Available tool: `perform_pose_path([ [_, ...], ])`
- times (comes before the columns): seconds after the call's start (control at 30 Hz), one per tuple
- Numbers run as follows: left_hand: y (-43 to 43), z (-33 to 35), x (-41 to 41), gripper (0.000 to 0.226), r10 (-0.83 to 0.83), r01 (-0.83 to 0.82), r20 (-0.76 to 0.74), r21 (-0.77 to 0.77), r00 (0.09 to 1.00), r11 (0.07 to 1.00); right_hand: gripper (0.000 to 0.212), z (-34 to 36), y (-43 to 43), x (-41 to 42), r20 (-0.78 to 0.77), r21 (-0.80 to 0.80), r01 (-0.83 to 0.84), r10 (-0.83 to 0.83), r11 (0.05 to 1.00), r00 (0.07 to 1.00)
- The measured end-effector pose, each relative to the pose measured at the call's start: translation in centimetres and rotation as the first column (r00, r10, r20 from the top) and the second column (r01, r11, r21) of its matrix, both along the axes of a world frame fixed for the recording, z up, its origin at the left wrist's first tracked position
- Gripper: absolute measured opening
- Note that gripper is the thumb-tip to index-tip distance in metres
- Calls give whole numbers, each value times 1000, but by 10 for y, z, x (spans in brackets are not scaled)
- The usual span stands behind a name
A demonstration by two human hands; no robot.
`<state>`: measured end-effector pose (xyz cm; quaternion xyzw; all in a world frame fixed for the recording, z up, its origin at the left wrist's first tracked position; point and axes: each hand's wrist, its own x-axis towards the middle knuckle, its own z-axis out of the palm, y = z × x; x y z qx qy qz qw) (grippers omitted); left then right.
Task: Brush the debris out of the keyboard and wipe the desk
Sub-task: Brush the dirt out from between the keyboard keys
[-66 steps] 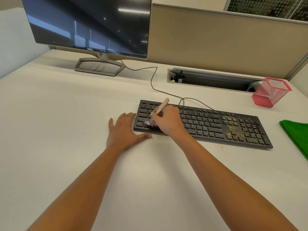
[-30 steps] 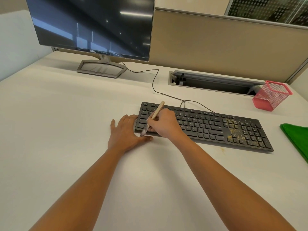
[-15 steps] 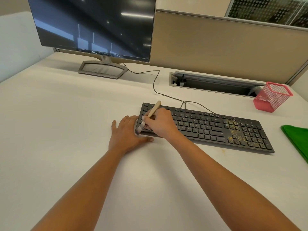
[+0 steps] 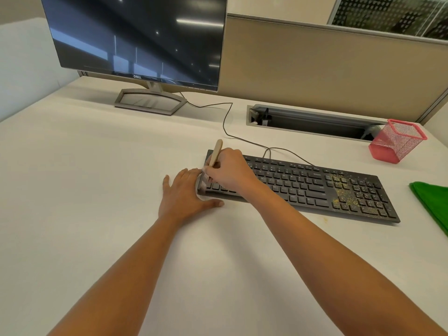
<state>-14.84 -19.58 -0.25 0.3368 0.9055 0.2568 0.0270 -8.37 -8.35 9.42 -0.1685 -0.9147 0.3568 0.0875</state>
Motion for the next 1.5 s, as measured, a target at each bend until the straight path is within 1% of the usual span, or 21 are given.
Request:
perform_pose_path([
  [0.07,0,1,1,88,5,-5,5,27,1000,1000,15,2,-1,2,-47,-3,-14,13,1000,999],
  [0.1,0,1,1,87,7,-8,8,27,1000,1000,15,2,-2,4,-47,-5,-39,39,999,998],
  [0.23,0,1,1,98,0,0,0,-16,1000,1000,16,2,3,13,46,55,-107,104,993,994],
  [0.4,-3,6,5,98,-4,4,6,5,1000,1000,18,14,22,23,191,203,-92,53,975,980],
  [0.47,-3,7,6,97,-7,7,9,7,1000,1000,17,17,29,26,165,178,-43,13,983,986],
  [0.57,-3,7,6,100,-7,7,0,3,1000,1000,15,14,29,30,42,120,64,-69,991,997],
  [0.6,-3,8,6,103,-9,9,1,-3,1000,1000,15,12,26,31,27,119,74,-78,990,997],
  [0.63,-3,7,6,107,-13,13,4,-5,1000,1000,16,8,23,32,34,118,69,-73,991,997],
  [0.7,-4,6,6,114,-17,17,13,11,1000,1000,19,3,19,34,95,131,42,-55,990,994],
  [0.77,-5,6,6,116,-18,18,14,16,1000,1000,21,0,20,36,138,149,49,-70,988,988],
  [0.83,-4,9,7,115,-19,19,14,0,1000,1000,20,-2,23,38,76,96,107,-115,990,990],
  [0.9,-4,9,7,111,-18,18,14,-7,1000,1000,18,-4,22,39,-49,9,174,-174,985,984],
  [0.97,-3,10,7,115,-18,19,16,-7,1000,1000,18,-7,18,40,-120,-49,198,-203,979,972],
  [1.03,-3,8,7,118,-20,20,7,-11,1000,1000,18,-13,14,43,-92,-53,174,-179,983,980],
  [1.1,-4,7,6,118,-16,16,2,-10,1000,1000,19,-18,14,45,-23,-9,152,-152,988,988],
  [1.17,-4,7,5,117,-16,17,2,-6,1000,1000,20,-18,18,49,30,19,191,-191,981,981],
  [1.23,-3,5,5,116,-17,17,-5,-9,1000,1000,22,-16,26,55,17,24,256,-257,966,966],
  [1.3,-3,3,3,117,-16,16,-11,-12,1000,1000,21,-13,31,62,-59,-19,306,-306,952,950],
  [1.33,-3,2,3,116,-16,16,-19,-15,1000,1000,19,-12,32,66,-85,-65,310,-315,948,945],
  [1.43,-3,1,3,116,-14,14,-46,-9,999,1000,15,-19,33,78,-47,-215,286,-302,934,952],
  [1.5,-4,1,3,116,-14,14,-53,-7,999,1000,14,-23,37,84,-19,-231,333,-346,914,938],
])
